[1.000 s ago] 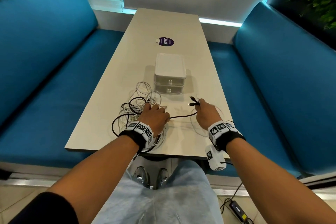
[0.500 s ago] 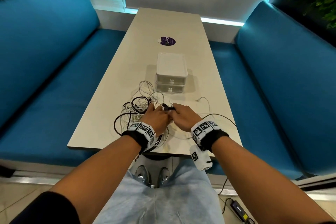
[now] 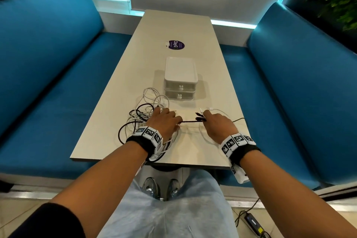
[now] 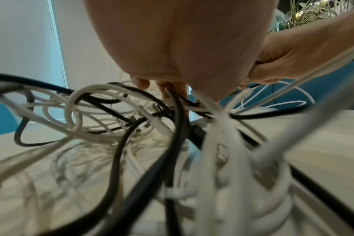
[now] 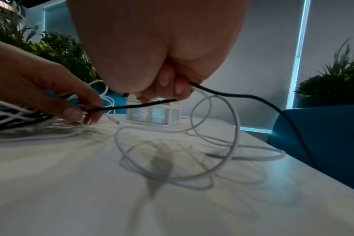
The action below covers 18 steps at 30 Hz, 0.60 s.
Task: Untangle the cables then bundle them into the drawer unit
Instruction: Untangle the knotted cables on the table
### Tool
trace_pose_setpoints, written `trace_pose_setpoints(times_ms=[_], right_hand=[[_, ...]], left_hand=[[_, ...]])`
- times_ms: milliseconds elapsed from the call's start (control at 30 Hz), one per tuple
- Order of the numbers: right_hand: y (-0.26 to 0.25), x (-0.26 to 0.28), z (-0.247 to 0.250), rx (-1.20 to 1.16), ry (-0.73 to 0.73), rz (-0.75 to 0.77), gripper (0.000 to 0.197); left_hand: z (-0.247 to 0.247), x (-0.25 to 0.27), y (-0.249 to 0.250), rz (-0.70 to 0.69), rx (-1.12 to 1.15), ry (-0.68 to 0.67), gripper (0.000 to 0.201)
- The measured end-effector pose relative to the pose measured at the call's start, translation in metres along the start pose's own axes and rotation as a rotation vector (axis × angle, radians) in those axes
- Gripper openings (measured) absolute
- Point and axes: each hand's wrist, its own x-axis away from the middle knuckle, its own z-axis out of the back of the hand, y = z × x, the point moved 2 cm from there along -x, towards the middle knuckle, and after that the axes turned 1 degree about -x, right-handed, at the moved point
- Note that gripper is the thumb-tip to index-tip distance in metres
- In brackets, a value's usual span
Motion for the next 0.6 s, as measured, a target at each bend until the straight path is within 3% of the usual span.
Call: trace_pose_setpoints(times_ms=[133,233,400,600], right_hand=[[0.054,0.014,0.002,-0.075,-0.005,-0.295,0.021],[0.083,0.023,-0.001,-0.191,0.004,-0.464,0.02],[0.049,0.011,-0.002,-0.306,0.067,-0.417,0.021],[0.016,-0.003,-0.006,-0.435,0.017,-0.241,0.026]], left_hand=[[-0.004,0.01,-0.032,0.118,-0.101,-0.101,0.034],[-0.009,0.016,-0.047,0.134,-0.095,-0.085,0.029],[-0.008,0.004,-0.016,0.096,0.14,-0.073,0.034],[-0.009,0.009,-0.004,0.049,0.2,-0.015,0.047]])
